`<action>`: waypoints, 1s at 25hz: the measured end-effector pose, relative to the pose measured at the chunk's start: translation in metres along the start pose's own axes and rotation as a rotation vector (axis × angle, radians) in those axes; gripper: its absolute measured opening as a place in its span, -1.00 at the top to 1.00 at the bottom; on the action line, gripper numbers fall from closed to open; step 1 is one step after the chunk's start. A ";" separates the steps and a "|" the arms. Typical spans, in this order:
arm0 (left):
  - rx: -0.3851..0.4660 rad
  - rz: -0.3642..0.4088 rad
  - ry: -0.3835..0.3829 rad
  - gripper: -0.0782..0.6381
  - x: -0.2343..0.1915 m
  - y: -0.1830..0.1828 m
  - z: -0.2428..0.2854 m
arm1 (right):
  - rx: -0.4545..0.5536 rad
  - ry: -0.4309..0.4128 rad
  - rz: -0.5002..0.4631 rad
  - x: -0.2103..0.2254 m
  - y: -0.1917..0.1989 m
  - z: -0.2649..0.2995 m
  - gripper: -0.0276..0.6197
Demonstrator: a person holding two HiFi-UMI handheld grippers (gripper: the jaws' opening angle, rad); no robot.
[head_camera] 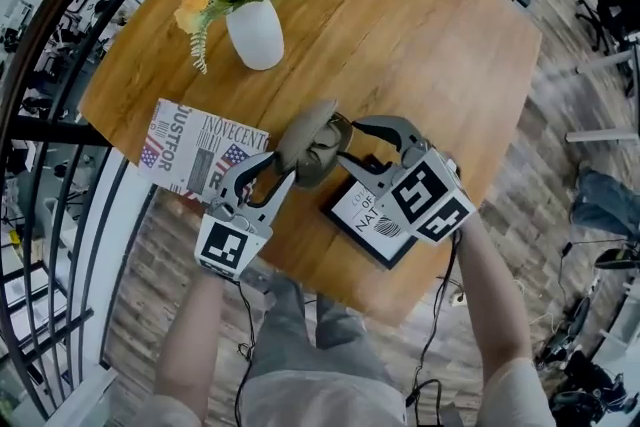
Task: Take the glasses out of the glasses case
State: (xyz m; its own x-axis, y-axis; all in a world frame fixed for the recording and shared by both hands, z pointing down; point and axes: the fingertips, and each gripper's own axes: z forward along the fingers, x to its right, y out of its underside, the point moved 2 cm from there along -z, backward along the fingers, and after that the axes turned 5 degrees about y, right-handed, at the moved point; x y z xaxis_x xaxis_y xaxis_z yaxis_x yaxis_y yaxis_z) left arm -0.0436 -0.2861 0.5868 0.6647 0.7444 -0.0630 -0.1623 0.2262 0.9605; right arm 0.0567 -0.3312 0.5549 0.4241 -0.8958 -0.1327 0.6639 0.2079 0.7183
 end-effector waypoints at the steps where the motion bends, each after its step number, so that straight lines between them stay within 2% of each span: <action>1: 0.002 0.000 0.017 0.39 0.000 0.002 -0.001 | -0.024 -0.028 -0.033 -0.003 0.001 0.005 0.28; 5: 0.010 -0.034 0.080 0.40 -0.002 0.007 -0.008 | -0.110 -0.139 -0.146 -0.020 0.010 0.025 0.31; 11: -0.015 -0.059 0.120 0.42 -0.012 0.011 -0.012 | -0.193 -0.188 -0.353 -0.036 0.019 0.059 0.34; 14: -0.001 -0.038 0.130 0.42 -0.020 0.020 -0.013 | -0.224 -0.225 -0.419 -0.045 0.023 0.075 0.41; 20: 0.021 -0.064 0.135 0.43 -0.025 0.021 -0.013 | -0.267 -0.232 -0.524 -0.051 0.032 0.096 0.43; 25: 0.025 -0.081 0.150 0.43 -0.026 0.019 -0.014 | -0.278 -0.222 -0.572 -0.050 0.033 0.106 0.49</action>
State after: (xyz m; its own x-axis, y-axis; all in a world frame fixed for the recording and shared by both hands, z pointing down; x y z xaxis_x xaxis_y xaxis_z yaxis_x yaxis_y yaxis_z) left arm -0.0742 -0.2923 0.6026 0.5585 0.8100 -0.1787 -0.0929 0.2751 0.9569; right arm -0.0081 -0.3214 0.6578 -0.1585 -0.9482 -0.2752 0.8930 -0.2566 0.3698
